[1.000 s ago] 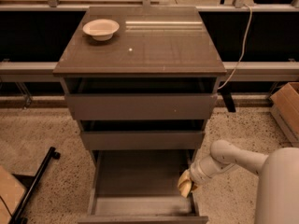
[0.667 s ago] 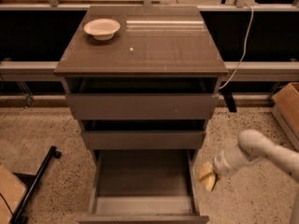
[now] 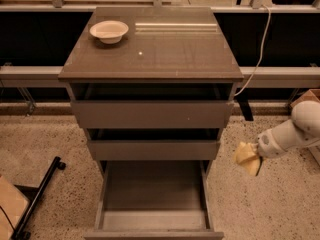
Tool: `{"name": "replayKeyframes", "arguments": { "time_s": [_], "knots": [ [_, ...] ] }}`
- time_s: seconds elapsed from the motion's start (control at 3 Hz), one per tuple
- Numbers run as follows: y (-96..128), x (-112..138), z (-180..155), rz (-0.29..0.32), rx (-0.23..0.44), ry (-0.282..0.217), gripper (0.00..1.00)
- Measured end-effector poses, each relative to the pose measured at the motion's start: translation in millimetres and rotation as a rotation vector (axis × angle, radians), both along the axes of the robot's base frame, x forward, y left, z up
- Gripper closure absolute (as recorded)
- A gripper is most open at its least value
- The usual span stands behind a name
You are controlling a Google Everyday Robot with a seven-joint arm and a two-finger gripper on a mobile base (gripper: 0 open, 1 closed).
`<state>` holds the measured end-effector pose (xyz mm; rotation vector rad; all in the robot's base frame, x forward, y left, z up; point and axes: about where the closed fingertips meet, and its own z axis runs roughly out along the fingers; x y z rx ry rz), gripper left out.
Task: Pick sponge from bottom drawer and place on counter
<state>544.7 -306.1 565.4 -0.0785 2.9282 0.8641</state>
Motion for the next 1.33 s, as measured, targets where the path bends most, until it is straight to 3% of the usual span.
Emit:
{"name": "replayKeyframes", "arguments": {
  "time_s": [0.33,0.67,1.0,1.33],
  "knots": [
    [1.4,12.1,111.5,-0.017,-0.056,-0.163,1.0],
    [3.3,12.0,158.1,-0.011,-0.092,-0.227,1.0],
    [3.4,12.1,158.3,-0.011,-0.092,-0.228,1.0],
    [14.1,25.2,184.6,0.001,-0.115,-0.3,1.0]
  ]
}}
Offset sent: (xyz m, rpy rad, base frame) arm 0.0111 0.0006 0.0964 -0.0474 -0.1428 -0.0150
